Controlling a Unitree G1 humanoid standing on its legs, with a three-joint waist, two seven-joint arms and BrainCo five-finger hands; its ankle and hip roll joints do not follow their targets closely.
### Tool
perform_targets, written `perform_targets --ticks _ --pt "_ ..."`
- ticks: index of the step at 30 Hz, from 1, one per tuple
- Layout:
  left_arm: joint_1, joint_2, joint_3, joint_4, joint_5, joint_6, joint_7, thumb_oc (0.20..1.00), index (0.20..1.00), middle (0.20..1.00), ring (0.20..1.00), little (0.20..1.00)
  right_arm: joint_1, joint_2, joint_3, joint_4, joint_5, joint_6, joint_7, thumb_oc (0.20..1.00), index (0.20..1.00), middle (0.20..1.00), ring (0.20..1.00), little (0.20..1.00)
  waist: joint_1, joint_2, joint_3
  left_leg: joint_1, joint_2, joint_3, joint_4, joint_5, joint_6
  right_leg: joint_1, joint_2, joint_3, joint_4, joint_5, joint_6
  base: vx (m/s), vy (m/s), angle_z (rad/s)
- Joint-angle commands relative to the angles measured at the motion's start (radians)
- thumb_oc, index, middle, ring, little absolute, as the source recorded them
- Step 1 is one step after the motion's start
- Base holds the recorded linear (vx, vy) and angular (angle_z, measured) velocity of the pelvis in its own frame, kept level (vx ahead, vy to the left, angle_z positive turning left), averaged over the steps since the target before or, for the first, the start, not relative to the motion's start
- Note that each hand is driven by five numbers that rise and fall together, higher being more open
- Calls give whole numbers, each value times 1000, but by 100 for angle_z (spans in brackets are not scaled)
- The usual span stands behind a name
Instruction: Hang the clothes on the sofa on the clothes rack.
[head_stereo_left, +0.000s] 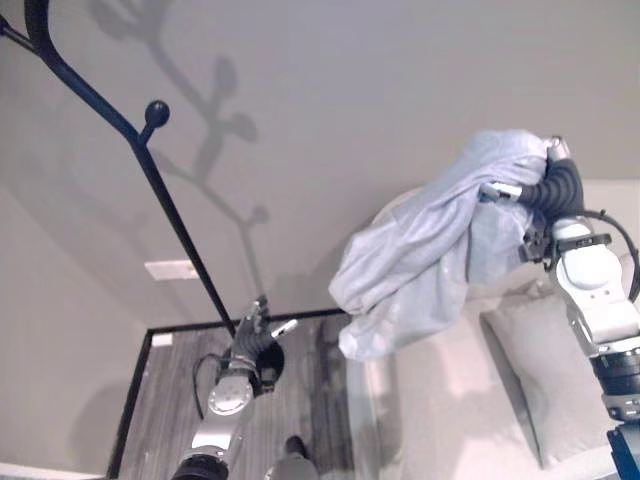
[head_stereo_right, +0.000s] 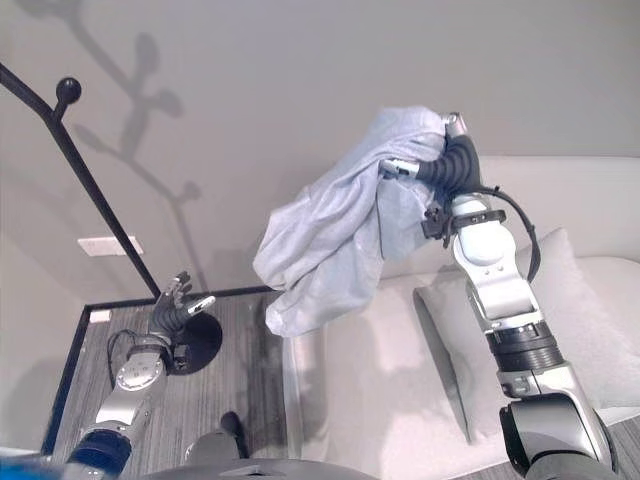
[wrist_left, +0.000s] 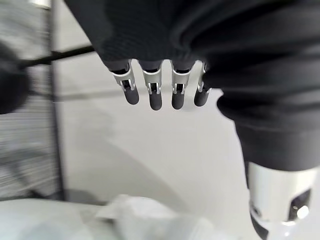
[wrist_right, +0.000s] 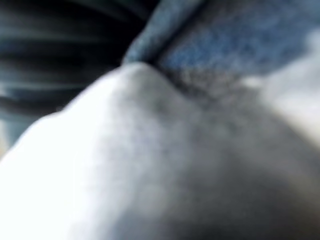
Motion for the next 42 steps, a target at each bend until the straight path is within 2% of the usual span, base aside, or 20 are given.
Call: perform_targets --ticks 1,6,13,17,20,23,25,30,42 --pt "-54 30 -68 -38 122 -100 55 1000 1000 1000 1000 1000 -142 -86 15 1 60 -83 -65 200 200 200 200 200 -1 0 -79 39 122 -26 -86 100 -138 8 -66 -21 -8 7 13 -15 21 -9" --pt "-140 63 -115 -32 227 -125 132 1000 1000 1000 1000 1000 -412 -217 148 126 158 -91 -77 200 200 200 200 200 -22 -19 -116 66 125 0 -88 101 -143 12 -75 -14 0 13 17 -28 19 -8" --pt "-227 35 -169 -31 198 -134 136 1000 1000 1000 1000 1000 -620 -236 269 242 209 -88 -91 200 200 200 200 200 -44 -18 -131 79 128 16 -95 108 -147 7 -78 -7 9 17 19 -25 7 -11" --pt "-299 -9 -256 -30 183 -140 117 1000 1000 1000 1000 1000 -775 -186 348 340 228 -81 -104 200 200 200 200 200 -61 -20 -144 86 128 21 -105 115 -148 4 -77 -3 12 22 18 -16 -5 -1" --pt "-344 -36 -289 -8 203 -134 134 1000 1000 1000 1000 1000 -813 -150 369 373 255 -85 -107 200 200 200 200 200 -70 -18 -147 88 128 23 -108 117 -149 1 -77 1 14 22 17 -10 -2 -3" --pt "-421 -78 -363 71 252 -120 153 1000 1000 1000 1000 1000 -843 -91 387 378 301 -92 -104 200 200 200 200 200 -89 -15 -152 90 130 29 -111 119 -149 -4 -78 4 18 23 17 -19 -7 -5" --pt "-487 -125 -425 154 243 -102 144 1000 1000 1000 1000 1000 -856 -33 401 369 324 -93 -107 200 200 200 200 200 -105 -10 -158 93 130 35 -114 122 -149 -8 -78 6 22 23 17 -9 -4 -2" --pt "-573 -203 -517 293 238 -85 124 1000 1000 1000 1000 1000 -886 39 424 362 357 -104 -104 200 200 200 200 200 -128 -3 -160 93 130 41 -120 127 -148 -17 -80 10 26 26 17 -2 -1 -1" --pt "-603 -311 -585 391 132 -76 98 1000 1000 1000 1000 1000 -868 85 437 293 402 -116 -102 200 200 200 200 200 -154 4 -156 95 126 56 -122 122 -142 -28 -86 16 29 31 20 1 -2 -3"
